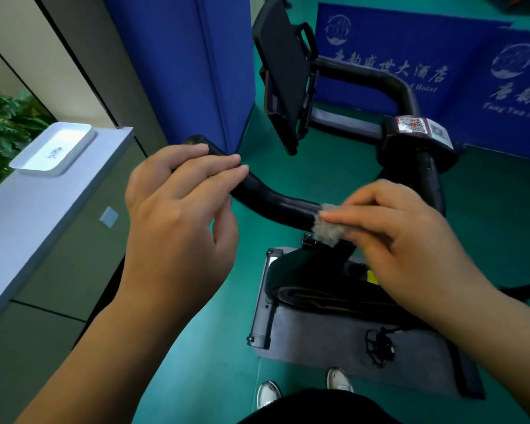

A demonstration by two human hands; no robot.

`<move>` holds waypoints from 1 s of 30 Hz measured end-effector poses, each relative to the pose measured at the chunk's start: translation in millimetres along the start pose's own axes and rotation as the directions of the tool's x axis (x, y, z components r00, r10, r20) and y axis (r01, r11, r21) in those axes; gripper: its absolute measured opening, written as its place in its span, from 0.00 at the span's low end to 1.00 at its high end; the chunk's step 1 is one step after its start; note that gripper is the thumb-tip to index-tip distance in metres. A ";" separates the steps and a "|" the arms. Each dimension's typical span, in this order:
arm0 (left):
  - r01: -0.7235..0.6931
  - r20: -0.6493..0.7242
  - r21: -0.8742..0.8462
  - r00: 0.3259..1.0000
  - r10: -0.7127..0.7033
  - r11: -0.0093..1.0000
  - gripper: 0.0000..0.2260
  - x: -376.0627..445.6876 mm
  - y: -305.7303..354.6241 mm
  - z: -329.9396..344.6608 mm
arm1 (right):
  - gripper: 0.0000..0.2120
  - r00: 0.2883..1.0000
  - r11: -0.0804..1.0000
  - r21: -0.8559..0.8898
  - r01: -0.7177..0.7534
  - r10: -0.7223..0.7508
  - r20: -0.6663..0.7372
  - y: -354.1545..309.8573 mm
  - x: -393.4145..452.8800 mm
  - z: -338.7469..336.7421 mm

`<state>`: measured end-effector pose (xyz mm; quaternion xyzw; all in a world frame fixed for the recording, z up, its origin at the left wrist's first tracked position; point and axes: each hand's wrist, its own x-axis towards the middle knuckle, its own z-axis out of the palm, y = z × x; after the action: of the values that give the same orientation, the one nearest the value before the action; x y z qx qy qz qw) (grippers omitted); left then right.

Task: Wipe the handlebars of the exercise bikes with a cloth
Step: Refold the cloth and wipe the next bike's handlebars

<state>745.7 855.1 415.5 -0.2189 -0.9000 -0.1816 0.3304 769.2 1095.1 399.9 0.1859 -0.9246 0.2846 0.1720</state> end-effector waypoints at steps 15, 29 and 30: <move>0.115 -0.030 0.042 0.993 -0.114 0.992 0.12 3.4 16.5 2.3 | 0.08 0.814 0.886 0.168 -0.432 0.303 0.496 6.8 62.2 -17.5; 0.158 -0.005 0.097 0.987 -0.159 0.983 0.11 4.3 25.3 0.4 | 0.08 0.796 0.903 0.220 -0.370 0.186 0.576 14.3 85.5 -7.3; 0.165 -0.005 0.103 0.986 -0.165 0.981 0.11 4.5 26.6 1.2 | 0.09 0.795 0.901 0.223 -0.373 0.186 0.577 14.1 86.5 -6.3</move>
<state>755.7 879.2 422.6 -0.1265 -0.9238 -0.1612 0.3234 688.9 1088.3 434.9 0.1438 -0.8922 0.3910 -0.1745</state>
